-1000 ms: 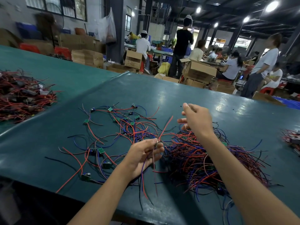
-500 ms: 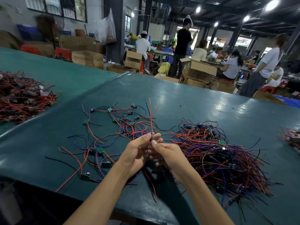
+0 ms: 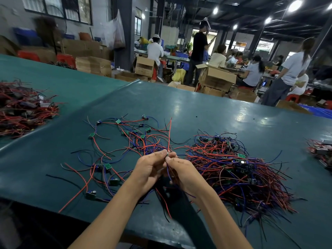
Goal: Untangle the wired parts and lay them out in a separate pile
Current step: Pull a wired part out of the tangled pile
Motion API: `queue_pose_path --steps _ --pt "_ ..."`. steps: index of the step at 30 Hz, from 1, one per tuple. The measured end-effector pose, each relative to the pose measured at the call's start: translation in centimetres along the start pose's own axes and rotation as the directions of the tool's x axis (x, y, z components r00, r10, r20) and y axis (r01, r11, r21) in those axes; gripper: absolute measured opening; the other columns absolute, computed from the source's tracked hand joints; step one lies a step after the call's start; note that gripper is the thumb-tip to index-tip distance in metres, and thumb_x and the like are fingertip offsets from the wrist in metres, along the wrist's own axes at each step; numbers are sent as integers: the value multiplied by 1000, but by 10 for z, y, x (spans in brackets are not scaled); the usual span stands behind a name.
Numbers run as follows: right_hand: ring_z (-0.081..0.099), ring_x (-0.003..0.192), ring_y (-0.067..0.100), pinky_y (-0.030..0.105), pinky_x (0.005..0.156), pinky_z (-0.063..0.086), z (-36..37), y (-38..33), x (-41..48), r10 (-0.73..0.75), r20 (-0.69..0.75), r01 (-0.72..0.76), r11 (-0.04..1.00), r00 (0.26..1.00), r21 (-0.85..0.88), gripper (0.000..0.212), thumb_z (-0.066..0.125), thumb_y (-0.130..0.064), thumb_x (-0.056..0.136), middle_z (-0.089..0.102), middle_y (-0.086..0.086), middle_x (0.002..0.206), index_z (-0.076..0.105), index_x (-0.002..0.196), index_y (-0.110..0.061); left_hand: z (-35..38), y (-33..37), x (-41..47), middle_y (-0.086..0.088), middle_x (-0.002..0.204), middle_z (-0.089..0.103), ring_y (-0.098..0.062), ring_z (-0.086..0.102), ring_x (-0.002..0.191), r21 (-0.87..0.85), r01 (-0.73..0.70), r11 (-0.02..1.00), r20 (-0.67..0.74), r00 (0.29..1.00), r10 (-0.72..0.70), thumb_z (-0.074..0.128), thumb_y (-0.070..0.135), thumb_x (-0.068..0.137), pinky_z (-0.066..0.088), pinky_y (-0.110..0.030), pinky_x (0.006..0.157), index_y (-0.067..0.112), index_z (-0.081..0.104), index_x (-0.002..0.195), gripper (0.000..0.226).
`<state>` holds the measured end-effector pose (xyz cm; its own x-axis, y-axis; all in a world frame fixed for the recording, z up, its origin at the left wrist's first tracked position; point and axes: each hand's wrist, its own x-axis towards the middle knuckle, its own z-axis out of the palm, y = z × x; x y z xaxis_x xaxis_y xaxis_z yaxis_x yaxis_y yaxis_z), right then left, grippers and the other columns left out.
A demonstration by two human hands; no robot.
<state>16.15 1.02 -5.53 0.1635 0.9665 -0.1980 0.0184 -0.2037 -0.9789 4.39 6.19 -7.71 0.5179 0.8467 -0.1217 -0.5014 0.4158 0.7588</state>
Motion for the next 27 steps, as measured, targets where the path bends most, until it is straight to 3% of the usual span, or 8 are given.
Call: queue_pose_path --steps 3,5,8,11,14,17,22,27 --pt "53 58 15 27 55 41 -2 2 -6 -35 4 35 999 999 -37 40 53 -22 104 58 6 66 62 66 -16 1 -2 -2 -16 97 74 -22 61 70 43 4 999 10 1000 -5 69 26 84 52 -31 60 -4 74 105 37" --pt "53 59 17 30 61 42 -1 3 -14 -95 12 96 988 995 -121 42 52 -21 104 61 5 64 60 64 -12 1 -1 -2 -20 99 73 -24 62 66 16 -12 1000 -11 1000 12 69 23 84 52 -31 54 -5 72 102 33" --pt "50 60 17 34 62 41 -1 6 -29 -221 -15 203 919 975 -339 43 54 -23 103 60 1 60 59 66 -3 0 -2 0 -25 107 72 -29 70 80 -34 -40 999 -47 998 39 68 20 84 59 -35 64 -6 68 103 32" --pt "49 58 6 32 63 41 -6 12 -48 -362 -13 300 790 932 -535 41 55 -28 102 60 2 62 61 67 -9 -1 -3 2 -24 106 74 -27 74 92 -22 -58 998 -71 996 57 65 18 91 61 -35 74 -5 69 104 27" --pt "50 60 5 20 60 36 -10 24 -70 -474 60 421 708 879 -567 37 56 -27 103 57 -8 63 58 66 -22 -3 -3 4 -22 105 75 -25 75 94 -41 -77 996 -127 989 71 63 19 95 60 -33 78 -4 71 103 25" --pt "54 65 8 19 61 37 -19 40 -81 -565 48 471 634 824 -613 30 57 -24 102 58 -11 69 61 73 -23 -2 -5 5 -23 108 74 -28 74 101 47 -82 996 -133 987 88 62 20 97 58 -36 85 -10 68 114 35" --pt "57 68 8 23 63 41 -31 54 -83 -587 56 498 627 807 -599 26 60 -24 100 60 -11 72 65 76 -18 0 -4 2 -22 112 73 -28 73 104 34 -78 996 -134 988 82 68 23 89 59 -33 84 -9 65 118 44" --pt "64 66 14 33 62 48 -35 59 -85 -535 -9 451 722 845 -524 38 55 -45 99 65 -7 68 71 69 -27 -2 1 1 -16 115 74 -20 74 101 -119 -64 991 -123 991 49 70 29 83 52 -30 84 -2 64 121 49"
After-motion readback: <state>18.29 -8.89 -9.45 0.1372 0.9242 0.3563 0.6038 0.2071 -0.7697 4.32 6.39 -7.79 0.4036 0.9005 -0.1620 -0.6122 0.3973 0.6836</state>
